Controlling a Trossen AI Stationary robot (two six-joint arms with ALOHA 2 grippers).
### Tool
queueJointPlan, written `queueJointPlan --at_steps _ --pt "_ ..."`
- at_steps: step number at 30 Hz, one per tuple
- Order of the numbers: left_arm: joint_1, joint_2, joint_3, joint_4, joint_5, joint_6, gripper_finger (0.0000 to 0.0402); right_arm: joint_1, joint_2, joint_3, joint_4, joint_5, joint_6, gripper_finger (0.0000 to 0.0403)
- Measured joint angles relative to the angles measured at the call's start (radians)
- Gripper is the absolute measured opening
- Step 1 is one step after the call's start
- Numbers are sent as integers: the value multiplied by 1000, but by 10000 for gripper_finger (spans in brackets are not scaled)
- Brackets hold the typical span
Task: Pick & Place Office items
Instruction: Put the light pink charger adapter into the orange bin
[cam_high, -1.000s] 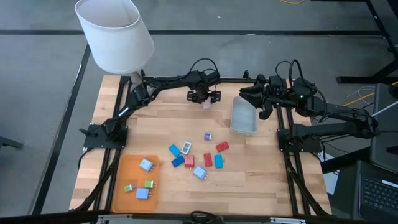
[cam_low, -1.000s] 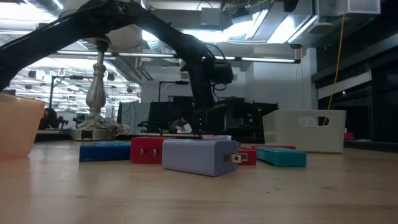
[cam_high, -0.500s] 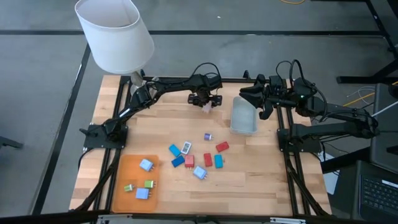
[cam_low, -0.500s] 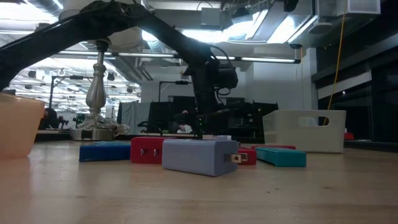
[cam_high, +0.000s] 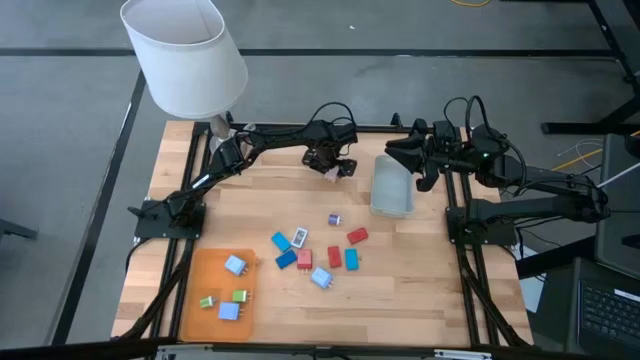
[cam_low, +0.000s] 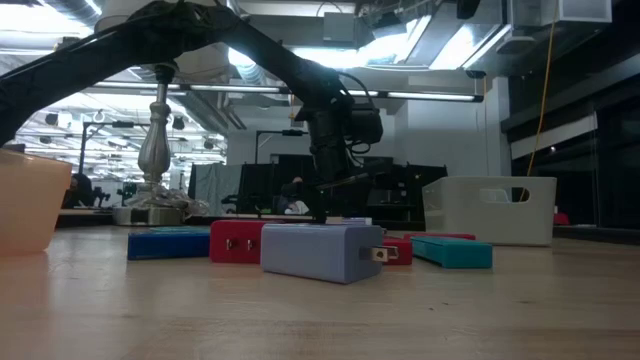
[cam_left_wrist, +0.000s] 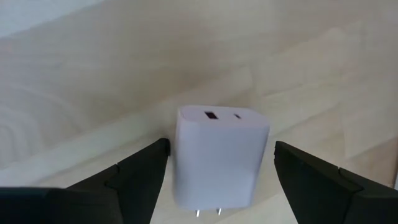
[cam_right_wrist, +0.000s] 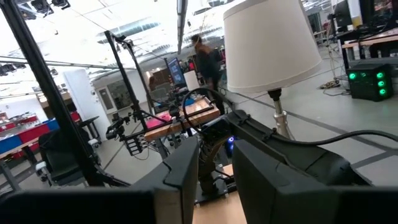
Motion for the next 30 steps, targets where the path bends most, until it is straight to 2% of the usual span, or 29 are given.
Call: queueJointPlan --at_steps 5,14,18,23,30 --pt "-5 0 0 -23 -28 54 288 0 0 0 0 11 0 100" --pt "-9 1 -1 -78 -107 129 262 0 0 0 16 31 0 100" --pt "-11 1 -3 -81 -143 147 238 0 0 0 16 31 0 100" --pt "-8 1 -4 -73 -139 141 208 0 0 0 16 31 1 100" --pt "-7 1 -4 -81 -136 208 231 0 0 0 16 31 1 100"
